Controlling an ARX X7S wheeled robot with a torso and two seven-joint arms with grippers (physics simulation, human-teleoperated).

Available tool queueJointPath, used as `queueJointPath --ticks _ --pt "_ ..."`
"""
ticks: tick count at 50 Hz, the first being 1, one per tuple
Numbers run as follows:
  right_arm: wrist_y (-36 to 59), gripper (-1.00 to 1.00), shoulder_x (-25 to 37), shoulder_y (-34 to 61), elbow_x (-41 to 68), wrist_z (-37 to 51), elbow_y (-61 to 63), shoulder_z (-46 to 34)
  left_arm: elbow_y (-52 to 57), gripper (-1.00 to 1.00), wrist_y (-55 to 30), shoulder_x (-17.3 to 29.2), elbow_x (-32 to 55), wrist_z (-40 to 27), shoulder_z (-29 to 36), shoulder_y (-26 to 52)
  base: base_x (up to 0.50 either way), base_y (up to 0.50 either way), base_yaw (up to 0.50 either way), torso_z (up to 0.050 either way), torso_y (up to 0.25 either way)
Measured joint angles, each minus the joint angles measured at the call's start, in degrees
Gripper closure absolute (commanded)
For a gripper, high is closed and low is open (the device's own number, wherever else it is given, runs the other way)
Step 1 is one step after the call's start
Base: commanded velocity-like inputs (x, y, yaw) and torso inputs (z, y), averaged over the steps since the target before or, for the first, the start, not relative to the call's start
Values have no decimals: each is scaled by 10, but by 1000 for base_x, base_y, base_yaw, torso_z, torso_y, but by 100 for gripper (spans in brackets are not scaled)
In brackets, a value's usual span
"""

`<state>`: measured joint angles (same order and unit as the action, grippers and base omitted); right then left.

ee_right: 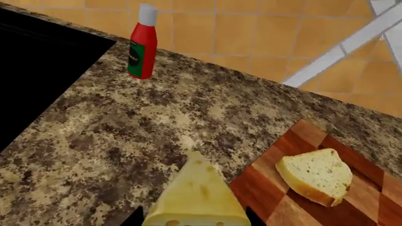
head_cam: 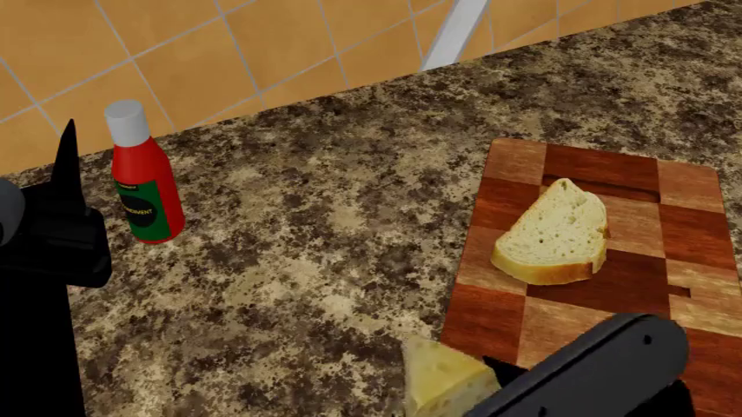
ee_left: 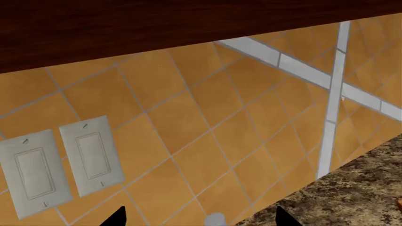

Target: Pick up the wedge of cheese and place it on the slice of bread to prepare a simple cheese on bread dish.

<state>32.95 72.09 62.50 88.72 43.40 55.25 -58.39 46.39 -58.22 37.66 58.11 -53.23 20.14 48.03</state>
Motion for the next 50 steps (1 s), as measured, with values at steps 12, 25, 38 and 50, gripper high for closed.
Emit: queueJointPath --ticks 12,25,38,50 --pt "-53 100 4 76 92 5 -102 4 -2 -100 1 0 1 0 1 1 0 0 0 0 0" --pt "-36 100 -52 151 148 7 -245 12 -2 -100 3 1 2 0 3 1 0 0 0 0 1" --pt "-13 100 -135 195 145 -15 -404 0 -3 -100 6 2 1 0 5 1 0 0 0 0 0" --pt "-2 100 -207 206 117 -42 -536 -24 -3 -100 7 3 2 -1 6 1 0 0 0 0 0"
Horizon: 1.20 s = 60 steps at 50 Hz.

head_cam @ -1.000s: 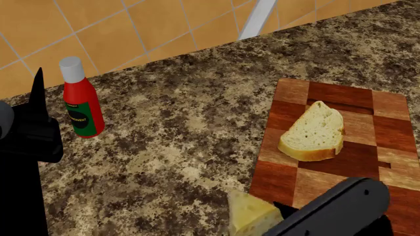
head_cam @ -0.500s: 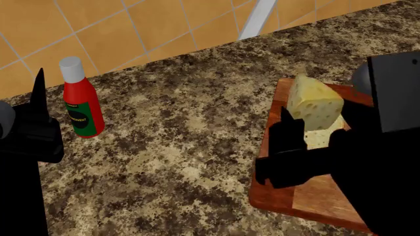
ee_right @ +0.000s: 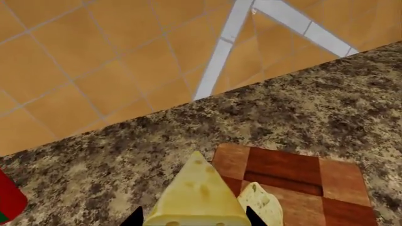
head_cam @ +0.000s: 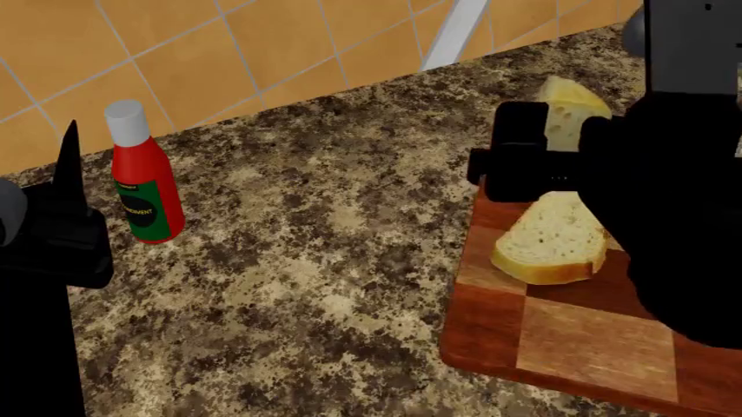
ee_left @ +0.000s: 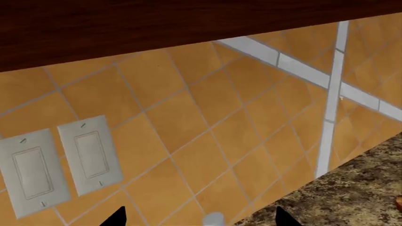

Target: Pick up the wedge of cheese and place it on the slice of bread to prepare a simple cheese on bread dish.

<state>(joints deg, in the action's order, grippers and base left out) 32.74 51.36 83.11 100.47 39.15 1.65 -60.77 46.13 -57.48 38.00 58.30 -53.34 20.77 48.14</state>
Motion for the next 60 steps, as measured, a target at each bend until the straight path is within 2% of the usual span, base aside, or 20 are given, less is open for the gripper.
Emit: queueJointPath --ticks 25,60 --pt "9 100 -83 -15 -50 -6 -166 -49 -2 -100 3 2 3 -1 2 2 0 0 0 0 0" --pt "-20 100 -127 -34 -101 -60 -247 -70 -4 -100 7 4 4 -4 7 5 0 0 0 0 0"
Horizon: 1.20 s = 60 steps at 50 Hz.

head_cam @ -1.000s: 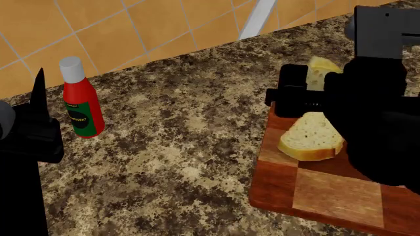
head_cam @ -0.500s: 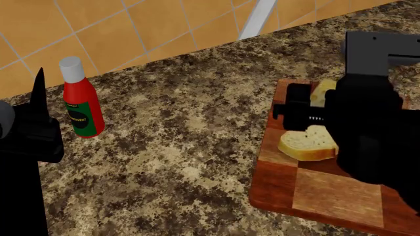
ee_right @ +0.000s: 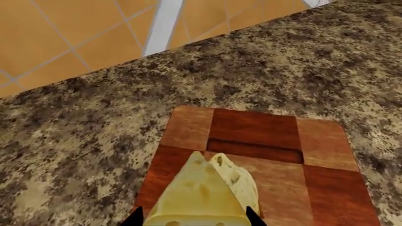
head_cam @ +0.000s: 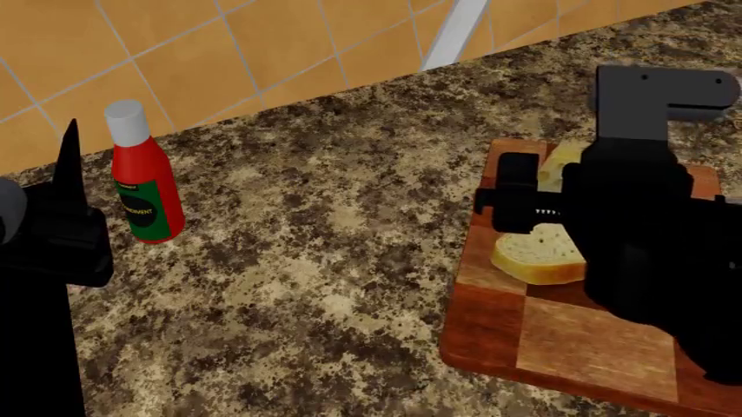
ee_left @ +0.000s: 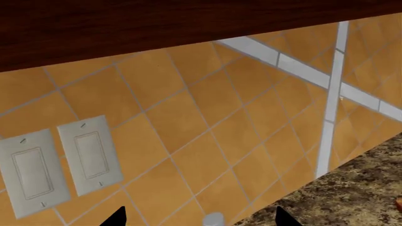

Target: Pick up the wedge of cheese and place it on the slice of bread to prepare a simple cheese on bread dish.

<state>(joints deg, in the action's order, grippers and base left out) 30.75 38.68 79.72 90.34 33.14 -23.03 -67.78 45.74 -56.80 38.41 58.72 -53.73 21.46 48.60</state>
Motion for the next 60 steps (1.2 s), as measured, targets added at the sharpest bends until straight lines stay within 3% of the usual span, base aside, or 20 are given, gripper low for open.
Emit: queueJointPath --ticks 60 --pt "-35 100 -95 -17 -74 -106 -200 -29 2 -100 6 5 2 -8 7 3 0 0 0 0 0"
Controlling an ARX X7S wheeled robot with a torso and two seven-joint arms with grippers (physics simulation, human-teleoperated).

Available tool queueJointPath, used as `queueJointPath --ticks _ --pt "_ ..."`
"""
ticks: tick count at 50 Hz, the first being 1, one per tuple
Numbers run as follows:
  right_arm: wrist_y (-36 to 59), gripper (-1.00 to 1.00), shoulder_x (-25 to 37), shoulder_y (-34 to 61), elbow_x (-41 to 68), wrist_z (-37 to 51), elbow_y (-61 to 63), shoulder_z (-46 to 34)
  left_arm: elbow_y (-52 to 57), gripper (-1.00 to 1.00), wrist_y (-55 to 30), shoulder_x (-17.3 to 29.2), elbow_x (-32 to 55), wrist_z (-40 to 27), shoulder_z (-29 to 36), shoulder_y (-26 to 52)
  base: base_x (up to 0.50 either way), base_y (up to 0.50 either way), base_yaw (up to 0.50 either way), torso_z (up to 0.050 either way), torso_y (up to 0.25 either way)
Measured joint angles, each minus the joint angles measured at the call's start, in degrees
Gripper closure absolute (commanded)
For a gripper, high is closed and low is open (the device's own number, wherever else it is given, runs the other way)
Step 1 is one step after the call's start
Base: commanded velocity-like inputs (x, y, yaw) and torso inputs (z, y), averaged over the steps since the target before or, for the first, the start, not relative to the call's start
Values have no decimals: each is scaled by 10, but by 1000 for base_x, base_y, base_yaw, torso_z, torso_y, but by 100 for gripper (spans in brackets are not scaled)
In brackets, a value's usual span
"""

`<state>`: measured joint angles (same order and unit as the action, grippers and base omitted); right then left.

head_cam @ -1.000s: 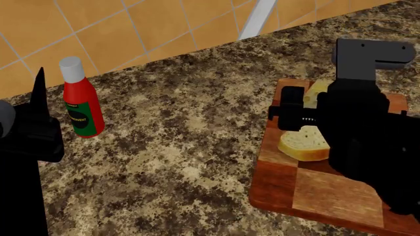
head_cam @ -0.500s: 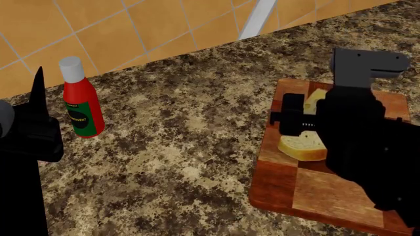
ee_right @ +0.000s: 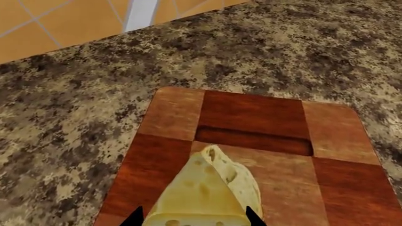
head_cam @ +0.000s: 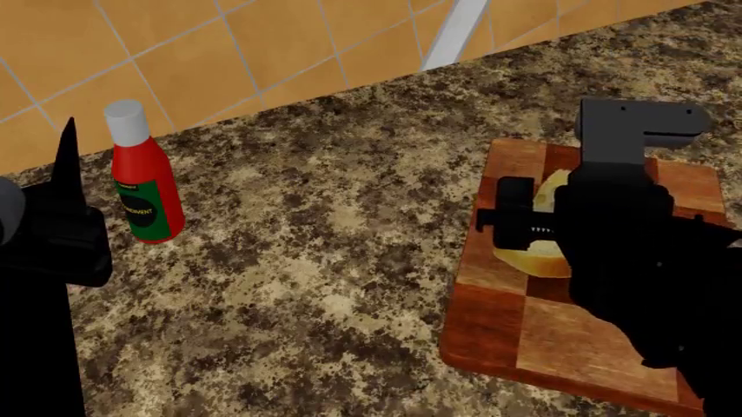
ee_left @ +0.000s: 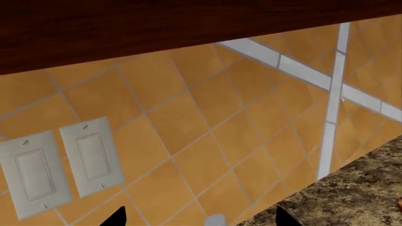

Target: Pick up the wedge of cheese and place it on the slice of bread to prepare a simple cheese on bread dish.

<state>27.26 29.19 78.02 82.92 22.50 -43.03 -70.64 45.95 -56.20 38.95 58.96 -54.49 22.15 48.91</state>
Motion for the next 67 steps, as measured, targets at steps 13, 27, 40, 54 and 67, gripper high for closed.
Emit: queueJointPath --ticks 13,27,40,54,67 --pt "11 -100 -7 0 -9 -13 -9 0 0 -100 2 1 1 -1 1 1 0 0 0 0 0" --pt "31 -100 109 27 50 100 244 51 0 -100 2 3 3 -3 2 1 0 0 0 0 0" --pt "58 -100 250 111 160 239 524 138 -2 -100 3 3 5 -4 4 2 0 0 0 0 0" --pt "21 -100 372 113 212 334 799 195 -2 -100 4 5 6 -6 5 3 0 0 0 0 0" --pt "-11 -100 413 9 212 370 965 301 0 -100 6 6 4 -9 6 3 0 0 0 0 0"
